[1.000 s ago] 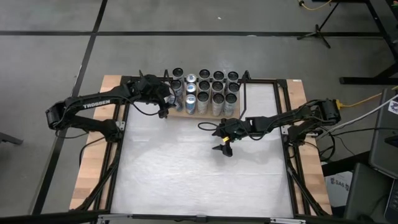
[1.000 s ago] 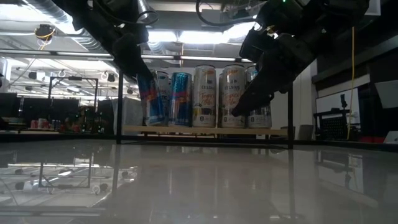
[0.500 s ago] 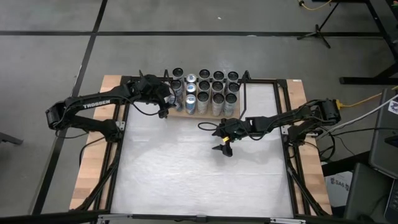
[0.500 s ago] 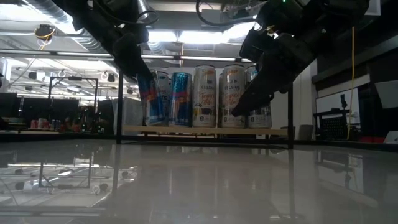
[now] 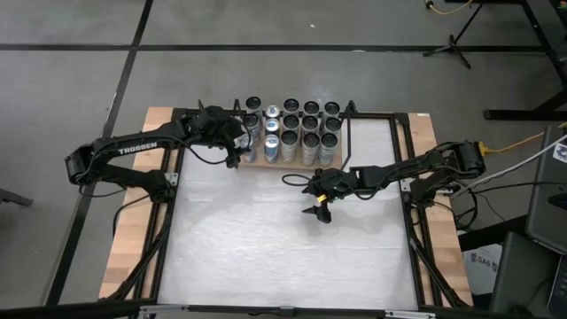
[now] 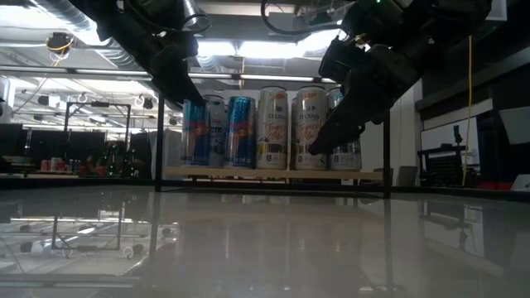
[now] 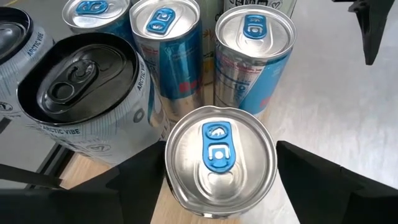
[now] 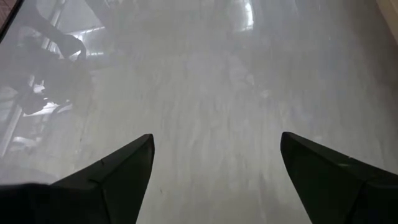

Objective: Place canned beverage on shelf
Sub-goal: Put the blue soda can aligned with the other white soda can on the shelf, then return to Home Position

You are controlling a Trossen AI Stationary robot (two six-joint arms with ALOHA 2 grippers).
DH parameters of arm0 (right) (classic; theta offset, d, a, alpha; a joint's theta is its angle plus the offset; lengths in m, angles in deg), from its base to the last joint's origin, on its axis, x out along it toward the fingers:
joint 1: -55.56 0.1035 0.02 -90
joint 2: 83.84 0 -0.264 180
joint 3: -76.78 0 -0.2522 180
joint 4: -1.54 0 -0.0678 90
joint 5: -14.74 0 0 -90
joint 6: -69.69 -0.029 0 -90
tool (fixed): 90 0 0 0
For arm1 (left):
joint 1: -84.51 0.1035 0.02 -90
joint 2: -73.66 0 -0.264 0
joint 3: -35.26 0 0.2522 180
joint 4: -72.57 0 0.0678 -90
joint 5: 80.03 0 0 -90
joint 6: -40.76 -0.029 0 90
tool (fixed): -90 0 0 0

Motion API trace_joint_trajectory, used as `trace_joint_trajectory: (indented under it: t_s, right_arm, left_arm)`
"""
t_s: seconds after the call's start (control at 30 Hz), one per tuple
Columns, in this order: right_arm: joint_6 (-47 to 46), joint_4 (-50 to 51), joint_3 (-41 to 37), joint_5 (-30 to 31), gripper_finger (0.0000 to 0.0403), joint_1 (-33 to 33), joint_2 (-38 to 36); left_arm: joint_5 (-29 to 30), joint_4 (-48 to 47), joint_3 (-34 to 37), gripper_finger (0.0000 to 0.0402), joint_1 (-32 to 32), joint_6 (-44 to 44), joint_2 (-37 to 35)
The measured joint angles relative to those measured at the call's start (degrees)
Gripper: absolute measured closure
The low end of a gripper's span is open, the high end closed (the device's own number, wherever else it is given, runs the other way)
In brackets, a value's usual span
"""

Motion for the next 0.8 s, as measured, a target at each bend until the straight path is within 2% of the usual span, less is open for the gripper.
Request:
trace_joint_trajectory:
  t_s: [0.23,0.5,0.67,0.8]
  right_arm:
    - [0.0,-0.15,-0.02,-0.13,0.0063,0.01,-0.31]
    - [-0.01,0.22,-0.08,-1.22,0.0063,0.05,-2.27]
    - [0.1,1.08,-0.07,-1.25,0.0063,0.05,-6.96]
    - [0.33,6.84,-0.07,-1.22,0.0063,0.05,-14.11]
  left_arm:
    - [0.22,0.67,0.0,0.011,0.0,0.05,-0.5]
    - [0.39,1.49,-0.83,0.0109,0.02,0.92,-6.09]
    - [0.34,1.22,-0.87,0.0109,0.0,1.23,-11.27]
    - [0.25,0.79,-0.87,0.0109,0.0,3.4,-16.12]
